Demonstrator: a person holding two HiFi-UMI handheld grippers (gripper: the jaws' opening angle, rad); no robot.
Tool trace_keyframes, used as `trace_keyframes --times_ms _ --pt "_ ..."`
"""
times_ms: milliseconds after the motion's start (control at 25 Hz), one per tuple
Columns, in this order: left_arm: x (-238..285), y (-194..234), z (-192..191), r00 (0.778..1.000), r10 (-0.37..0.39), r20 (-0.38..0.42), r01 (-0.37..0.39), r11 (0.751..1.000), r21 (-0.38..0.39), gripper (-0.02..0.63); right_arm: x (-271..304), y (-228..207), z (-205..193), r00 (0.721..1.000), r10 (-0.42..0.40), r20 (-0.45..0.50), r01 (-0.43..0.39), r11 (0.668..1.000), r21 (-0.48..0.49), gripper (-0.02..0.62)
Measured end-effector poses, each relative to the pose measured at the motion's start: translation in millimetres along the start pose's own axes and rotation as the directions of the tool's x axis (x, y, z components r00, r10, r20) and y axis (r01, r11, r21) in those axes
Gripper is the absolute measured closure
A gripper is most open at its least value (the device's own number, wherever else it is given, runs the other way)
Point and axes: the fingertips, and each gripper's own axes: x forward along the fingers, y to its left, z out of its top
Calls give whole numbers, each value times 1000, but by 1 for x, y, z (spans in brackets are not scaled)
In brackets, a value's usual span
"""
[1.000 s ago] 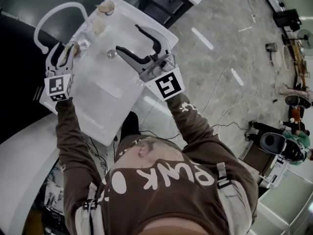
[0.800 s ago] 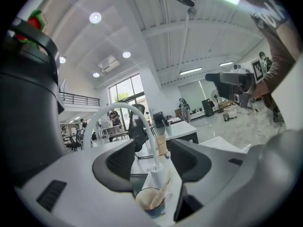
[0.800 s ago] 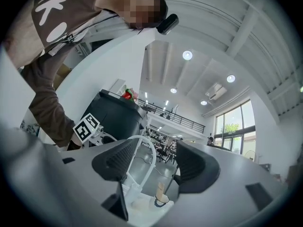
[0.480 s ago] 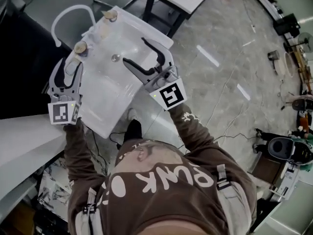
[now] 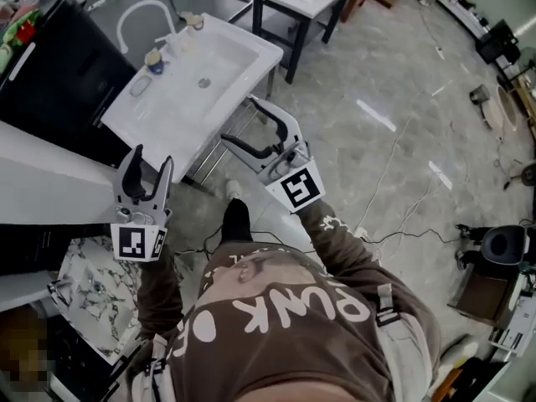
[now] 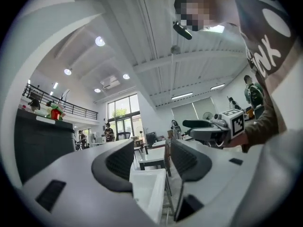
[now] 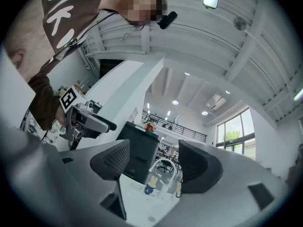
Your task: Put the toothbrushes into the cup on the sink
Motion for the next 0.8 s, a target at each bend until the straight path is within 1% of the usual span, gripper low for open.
trace_keyframes --times_ms 40,160,240,320,440,560,800 --pt "-16 -18 8 1000 -4 -3 4 1000 7 374 -17 14 7 1000 10 -10 -10 1000 3 284" --pt "-60 -69 25 1000 -14 -24 14 1000 16 374 -66 53 17 991 66 -116 -70 997 -32 281" --pt "-82 -95 34 999 -24 -37 25 1000 10 374 -91 74 29 988 85 -132 -88 996 -16 281" --pt "-101 -113 44 999 -30 -45 30 1000 3 374 -108 94 43 988 96 -121 -95 995 12 281" --pt "-122 -131 54 998 -27 -49 26 1000 -14 374 -128 121 58 986 118 -118 -114 993 39 281" --pt "-137 -141 57 998 -27 -57 25 999 -28 374 -140 143 65 983 137 -120 -130 989 65 281" --pt "-163 -143 54 997 -37 -73 34 999 -40 374 -154 175 57 972 163 -167 -145 983 113 278"
